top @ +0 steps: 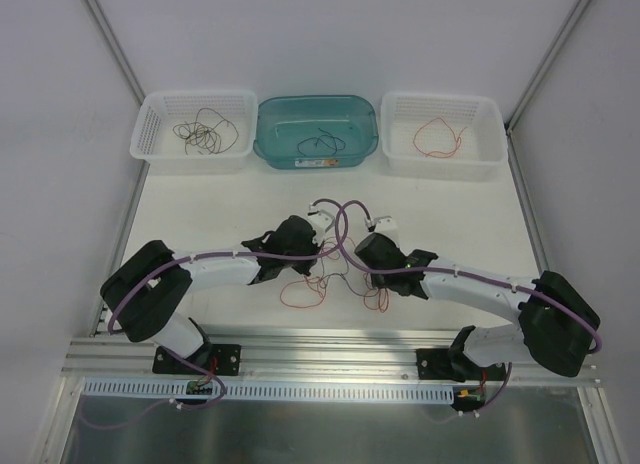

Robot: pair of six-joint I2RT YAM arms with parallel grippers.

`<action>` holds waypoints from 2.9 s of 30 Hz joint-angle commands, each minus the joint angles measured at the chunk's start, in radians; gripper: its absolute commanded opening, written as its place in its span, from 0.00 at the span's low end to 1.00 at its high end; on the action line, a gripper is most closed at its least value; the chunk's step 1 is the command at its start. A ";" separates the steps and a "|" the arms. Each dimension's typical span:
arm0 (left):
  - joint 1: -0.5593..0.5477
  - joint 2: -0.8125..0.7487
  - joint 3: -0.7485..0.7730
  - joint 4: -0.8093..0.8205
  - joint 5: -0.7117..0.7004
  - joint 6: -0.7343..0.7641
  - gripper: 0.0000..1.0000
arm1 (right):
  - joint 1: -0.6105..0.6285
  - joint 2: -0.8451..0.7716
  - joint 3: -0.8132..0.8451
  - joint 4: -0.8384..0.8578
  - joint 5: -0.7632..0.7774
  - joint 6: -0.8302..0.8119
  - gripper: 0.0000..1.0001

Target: Untangle the cables

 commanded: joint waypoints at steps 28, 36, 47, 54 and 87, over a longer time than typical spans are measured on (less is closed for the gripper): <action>0.405 -0.861 0.175 -0.681 -0.294 -0.299 0.00 | -0.458 -0.486 -0.110 -0.303 0.040 0.013 0.06; 0.405 -0.754 0.425 -0.748 -0.221 -0.163 0.00 | -0.522 -0.468 -0.114 -0.303 -0.011 -0.007 0.18; 0.406 -0.711 0.583 -0.808 -0.187 -0.056 0.00 | -0.537 -0.453 -0.108 -0.291 -0.064 -0.031 0.30; 0.405 -0.702 0.551 -0.806 -0.071 -0.079 0.00 | -0.440 -0.520 -0.084 -0.218 -0.210 -0.021 0.62; 0.406 -0.758 0.796 -0.938 -0.401 0.066 0.00 | -0.587 -0.287 -0.047 -0.264 0.118 0.108 0.01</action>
